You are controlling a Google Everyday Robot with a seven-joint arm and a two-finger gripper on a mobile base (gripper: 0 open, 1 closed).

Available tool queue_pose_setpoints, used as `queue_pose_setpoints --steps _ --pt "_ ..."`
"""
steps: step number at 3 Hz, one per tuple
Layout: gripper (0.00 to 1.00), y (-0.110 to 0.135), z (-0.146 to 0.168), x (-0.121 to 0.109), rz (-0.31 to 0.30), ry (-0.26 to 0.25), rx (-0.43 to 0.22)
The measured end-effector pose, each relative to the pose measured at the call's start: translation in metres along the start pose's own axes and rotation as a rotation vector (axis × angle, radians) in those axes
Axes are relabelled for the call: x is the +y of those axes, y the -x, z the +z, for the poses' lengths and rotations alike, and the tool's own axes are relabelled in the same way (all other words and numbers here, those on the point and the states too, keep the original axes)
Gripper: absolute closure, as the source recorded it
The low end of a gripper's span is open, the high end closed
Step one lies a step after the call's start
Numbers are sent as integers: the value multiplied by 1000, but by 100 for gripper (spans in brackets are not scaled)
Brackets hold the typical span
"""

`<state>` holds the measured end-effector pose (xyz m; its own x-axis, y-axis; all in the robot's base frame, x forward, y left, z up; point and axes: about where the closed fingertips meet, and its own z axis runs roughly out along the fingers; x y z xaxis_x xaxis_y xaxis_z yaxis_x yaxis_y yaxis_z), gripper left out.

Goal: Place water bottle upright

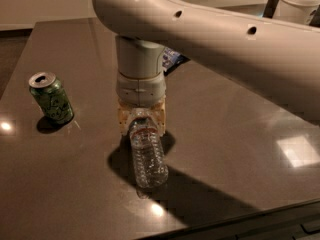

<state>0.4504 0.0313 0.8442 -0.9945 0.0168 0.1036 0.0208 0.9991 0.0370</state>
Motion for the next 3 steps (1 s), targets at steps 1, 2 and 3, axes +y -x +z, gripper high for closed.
queue_pose_setpoints --steps 1,2,3 --pt "66 2 -4 5 -39 -17 -10" --pt "89 10 -16 14 -130 -33 -56" --pt "100 23 -42 24 -264 -41 -158"
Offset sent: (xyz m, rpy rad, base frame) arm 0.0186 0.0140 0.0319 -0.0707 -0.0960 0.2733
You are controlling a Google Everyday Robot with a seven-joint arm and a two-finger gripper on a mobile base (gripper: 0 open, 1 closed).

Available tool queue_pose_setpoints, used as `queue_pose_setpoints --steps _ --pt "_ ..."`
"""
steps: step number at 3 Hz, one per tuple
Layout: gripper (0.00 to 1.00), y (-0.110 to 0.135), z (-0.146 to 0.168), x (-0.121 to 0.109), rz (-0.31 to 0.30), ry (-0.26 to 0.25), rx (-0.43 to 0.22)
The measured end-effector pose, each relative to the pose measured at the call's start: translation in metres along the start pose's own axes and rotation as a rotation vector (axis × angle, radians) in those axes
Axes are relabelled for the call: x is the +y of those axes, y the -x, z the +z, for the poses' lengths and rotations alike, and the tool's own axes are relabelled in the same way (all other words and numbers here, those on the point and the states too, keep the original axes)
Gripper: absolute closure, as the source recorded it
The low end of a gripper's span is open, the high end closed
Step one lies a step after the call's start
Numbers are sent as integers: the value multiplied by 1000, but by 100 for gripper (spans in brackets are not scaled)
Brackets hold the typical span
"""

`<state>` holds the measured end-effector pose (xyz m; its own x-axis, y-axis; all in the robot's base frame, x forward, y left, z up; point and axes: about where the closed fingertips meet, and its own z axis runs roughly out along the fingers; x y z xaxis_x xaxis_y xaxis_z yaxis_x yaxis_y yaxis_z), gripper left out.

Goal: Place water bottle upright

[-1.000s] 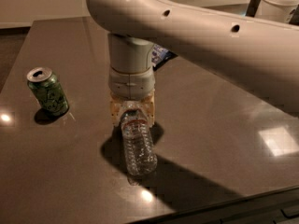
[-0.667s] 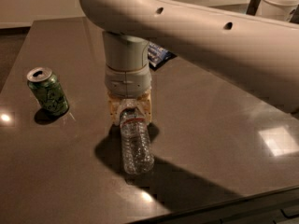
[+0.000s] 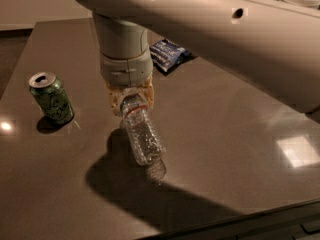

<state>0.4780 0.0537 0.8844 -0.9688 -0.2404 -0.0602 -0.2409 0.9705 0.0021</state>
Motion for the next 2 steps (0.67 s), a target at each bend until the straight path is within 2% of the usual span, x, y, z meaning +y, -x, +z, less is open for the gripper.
queue_pose_setpoints --steps 1,2 --pt "100 14 -29 4 -131 -5 -121" --pt "100 18 -54 6 -251 2 -254"
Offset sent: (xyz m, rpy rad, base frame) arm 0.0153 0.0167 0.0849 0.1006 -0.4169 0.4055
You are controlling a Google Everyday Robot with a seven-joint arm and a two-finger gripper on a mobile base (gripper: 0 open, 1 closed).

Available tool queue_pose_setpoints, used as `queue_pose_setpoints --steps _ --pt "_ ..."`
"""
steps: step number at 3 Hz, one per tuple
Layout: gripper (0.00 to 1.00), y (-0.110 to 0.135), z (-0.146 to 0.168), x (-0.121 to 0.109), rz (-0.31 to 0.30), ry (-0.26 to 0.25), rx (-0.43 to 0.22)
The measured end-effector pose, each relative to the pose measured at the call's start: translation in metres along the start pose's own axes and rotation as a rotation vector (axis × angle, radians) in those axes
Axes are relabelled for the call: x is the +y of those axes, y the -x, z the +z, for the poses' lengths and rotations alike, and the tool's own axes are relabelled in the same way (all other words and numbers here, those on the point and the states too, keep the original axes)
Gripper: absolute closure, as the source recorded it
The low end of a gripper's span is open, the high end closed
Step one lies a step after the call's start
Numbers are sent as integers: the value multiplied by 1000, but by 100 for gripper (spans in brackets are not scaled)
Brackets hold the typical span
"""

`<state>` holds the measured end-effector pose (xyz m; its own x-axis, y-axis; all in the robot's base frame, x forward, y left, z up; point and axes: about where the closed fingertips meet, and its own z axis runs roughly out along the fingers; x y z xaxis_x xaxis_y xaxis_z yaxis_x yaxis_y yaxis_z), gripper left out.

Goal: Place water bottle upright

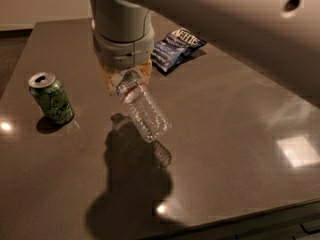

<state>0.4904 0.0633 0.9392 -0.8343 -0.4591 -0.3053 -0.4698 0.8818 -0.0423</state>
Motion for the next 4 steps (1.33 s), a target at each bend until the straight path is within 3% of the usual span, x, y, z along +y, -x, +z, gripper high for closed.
queue_pose_setpoints --steps 2,4 --pt "100 10 -26 0 -175 52 -248" --pt "100 12 -37 -4 -258 102 -458"
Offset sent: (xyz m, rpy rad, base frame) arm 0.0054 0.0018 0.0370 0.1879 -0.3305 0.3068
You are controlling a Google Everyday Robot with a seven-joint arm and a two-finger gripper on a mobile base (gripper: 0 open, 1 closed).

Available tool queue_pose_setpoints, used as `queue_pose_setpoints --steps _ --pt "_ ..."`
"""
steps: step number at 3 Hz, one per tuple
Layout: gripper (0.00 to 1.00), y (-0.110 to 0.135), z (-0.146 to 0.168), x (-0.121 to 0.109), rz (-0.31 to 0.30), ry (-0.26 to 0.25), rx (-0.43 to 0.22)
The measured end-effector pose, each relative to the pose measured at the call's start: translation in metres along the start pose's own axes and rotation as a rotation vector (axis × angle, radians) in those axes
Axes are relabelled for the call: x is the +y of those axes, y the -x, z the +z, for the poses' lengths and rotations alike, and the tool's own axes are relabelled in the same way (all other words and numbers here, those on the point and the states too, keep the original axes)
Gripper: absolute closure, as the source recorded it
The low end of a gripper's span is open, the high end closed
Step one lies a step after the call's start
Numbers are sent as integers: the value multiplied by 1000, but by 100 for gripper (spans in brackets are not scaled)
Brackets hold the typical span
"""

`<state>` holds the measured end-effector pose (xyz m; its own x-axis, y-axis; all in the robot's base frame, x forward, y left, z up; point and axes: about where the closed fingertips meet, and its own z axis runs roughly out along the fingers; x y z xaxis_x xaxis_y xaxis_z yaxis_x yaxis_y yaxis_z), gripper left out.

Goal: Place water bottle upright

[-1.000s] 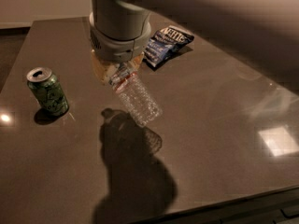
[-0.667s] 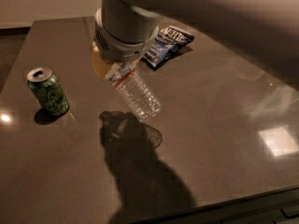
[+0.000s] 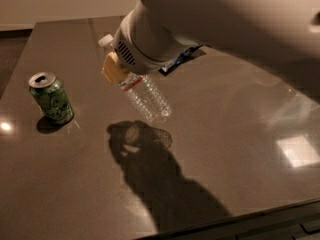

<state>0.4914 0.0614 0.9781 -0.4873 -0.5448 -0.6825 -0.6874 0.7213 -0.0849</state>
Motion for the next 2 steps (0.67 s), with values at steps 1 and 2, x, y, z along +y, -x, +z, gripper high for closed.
queue_pose_setpoints --steps 1,2 --pt "100 1 7 -3 -31 32 -92" --pt "100 0 17 -7 -42 64 -156"
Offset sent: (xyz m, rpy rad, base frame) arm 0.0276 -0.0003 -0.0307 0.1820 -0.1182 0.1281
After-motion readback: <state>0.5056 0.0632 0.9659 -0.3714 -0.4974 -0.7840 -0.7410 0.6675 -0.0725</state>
